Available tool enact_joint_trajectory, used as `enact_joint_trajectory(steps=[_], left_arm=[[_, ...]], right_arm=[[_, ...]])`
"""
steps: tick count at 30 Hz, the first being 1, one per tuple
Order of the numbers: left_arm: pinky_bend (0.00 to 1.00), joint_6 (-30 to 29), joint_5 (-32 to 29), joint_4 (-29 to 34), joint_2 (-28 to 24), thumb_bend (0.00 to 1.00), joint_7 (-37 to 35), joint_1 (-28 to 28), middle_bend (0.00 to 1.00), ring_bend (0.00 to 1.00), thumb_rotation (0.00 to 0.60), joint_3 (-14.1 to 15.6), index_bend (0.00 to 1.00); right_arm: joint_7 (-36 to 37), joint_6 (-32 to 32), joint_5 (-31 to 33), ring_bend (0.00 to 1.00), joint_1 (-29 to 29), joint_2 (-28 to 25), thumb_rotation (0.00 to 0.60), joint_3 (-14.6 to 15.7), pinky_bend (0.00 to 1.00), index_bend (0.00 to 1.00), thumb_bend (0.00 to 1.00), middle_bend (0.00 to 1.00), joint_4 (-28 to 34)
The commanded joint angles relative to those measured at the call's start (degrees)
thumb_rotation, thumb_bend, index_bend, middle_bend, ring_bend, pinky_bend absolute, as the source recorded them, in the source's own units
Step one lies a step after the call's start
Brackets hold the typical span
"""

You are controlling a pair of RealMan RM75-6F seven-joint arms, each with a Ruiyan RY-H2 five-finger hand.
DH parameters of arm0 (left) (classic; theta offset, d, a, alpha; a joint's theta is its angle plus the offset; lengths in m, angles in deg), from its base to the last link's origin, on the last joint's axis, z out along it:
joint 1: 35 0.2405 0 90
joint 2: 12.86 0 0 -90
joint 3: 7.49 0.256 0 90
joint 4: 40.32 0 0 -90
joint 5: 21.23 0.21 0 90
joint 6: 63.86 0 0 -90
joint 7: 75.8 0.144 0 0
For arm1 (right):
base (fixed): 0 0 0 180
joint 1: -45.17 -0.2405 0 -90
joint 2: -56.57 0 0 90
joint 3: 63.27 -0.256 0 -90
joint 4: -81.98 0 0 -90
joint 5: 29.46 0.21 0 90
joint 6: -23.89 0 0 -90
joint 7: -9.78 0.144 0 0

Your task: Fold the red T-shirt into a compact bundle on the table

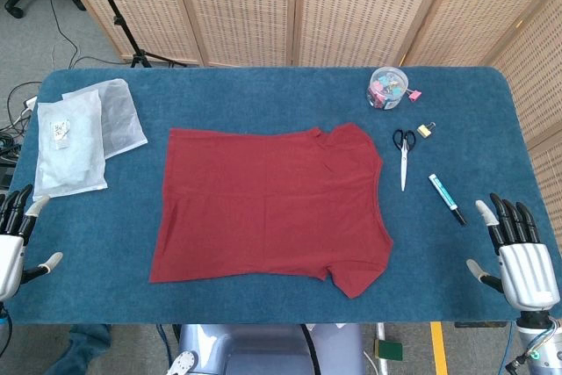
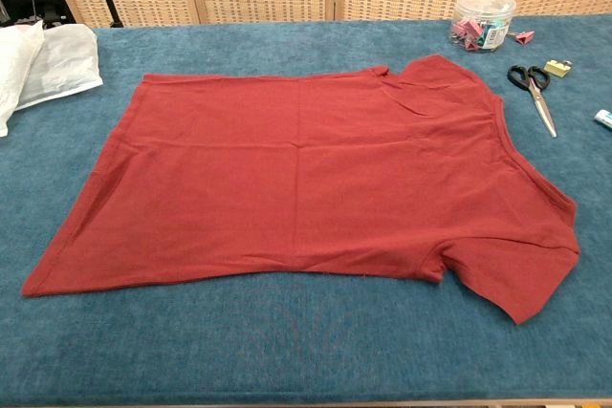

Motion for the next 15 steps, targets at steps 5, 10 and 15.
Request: enact_joint_trajectory(steps=[5,10,15], left_arm=[[0.0,0.3,-0.3,0.3,0.0,0.0,0.4,0.1,0.0,0.0,0.6,0.0,0.0],[0.0,0.8,-0.1,0.6,0.1,0.0,1.3,-0.1,0.0,0.0,0.6,0.2,0.0],[0.0,0.6,-0.3,1.0,-0.1,0.0,1.0,0.0,0.0,0.0,0.6,-0.1,0.0]], right_arm=[[0.0,1.9,-1.3,0.0,-0.4,-1.1,0.6,1.5,0.0,0.0,0.0,0.0,0.2],[2.3,6.8,-5.0,0.0,-2.4,-3.6,0.6,4.9,0.0,0.0,0.0,0.0,0.6],[1.2,11.0,-9.8,0.0,-4.6,-2.3,0.6,8.0,0.0,0.04,0.0,0.0,-0.8]])
